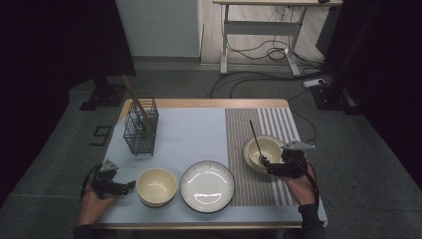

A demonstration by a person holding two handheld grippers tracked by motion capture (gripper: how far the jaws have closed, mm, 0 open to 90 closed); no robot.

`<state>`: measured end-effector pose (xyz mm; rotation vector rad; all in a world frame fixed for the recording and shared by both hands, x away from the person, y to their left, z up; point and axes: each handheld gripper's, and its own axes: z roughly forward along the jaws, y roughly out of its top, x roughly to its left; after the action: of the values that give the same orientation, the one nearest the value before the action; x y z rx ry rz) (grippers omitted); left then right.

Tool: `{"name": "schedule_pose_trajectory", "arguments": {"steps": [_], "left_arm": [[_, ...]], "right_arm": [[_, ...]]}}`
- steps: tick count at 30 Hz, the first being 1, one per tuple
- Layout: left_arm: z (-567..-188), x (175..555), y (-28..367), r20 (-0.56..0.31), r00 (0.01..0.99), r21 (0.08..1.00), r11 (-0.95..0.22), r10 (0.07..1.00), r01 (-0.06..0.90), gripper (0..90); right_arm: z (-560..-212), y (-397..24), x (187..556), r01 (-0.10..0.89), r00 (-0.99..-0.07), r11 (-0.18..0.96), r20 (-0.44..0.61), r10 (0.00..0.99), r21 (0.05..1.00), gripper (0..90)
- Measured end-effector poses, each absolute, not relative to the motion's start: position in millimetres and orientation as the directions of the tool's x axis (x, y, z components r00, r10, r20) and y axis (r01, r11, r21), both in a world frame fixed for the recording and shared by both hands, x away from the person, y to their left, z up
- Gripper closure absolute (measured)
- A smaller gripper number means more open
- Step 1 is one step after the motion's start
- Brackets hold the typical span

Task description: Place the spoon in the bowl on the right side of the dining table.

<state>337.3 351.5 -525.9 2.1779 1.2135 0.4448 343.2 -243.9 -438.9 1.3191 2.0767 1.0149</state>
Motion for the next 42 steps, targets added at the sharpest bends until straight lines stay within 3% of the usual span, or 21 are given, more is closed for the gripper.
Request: {"name": "schedule_pose_trajectory", "arguments": {"steps": [4,13,25,34,42], "left_arm": [[-526,337,352,0.001,0.526,0.645,-0.402,0.85,0.649,0.0],[-526,337,352,0.001,0.526,0.645,-0.403,0.85,0.65,0.0],[-526,337,351,0.001,0.526,0.645,-0.403,0.85,0.65,0.0],[-526,337,352,0.0,0.526,0.645,-0.403,0.85,0.65,0.0],[-526,337,351,0.0,0.526,0.645,-0.402,0.85,0.65,0.0]], "right_arm": [[-444,-245,336,0.559,-0.4,0.267,-0.027,0.916,0.785,3.3],[-467,-253,325,0.603,-0.391,0.28,-0.029,0.92,0.747,2.6],[-498,-261,321,0.693,-0.399,0.366,-0.094,0.912,0.621,0.0],[-519,-265,324,0.74,-0.418,0.376,-0.056,0.907,0.558,0.0],[-522,-268,324,0.746,-0.408,0.339,-0.01,0.913,0.574,0.0]]}}
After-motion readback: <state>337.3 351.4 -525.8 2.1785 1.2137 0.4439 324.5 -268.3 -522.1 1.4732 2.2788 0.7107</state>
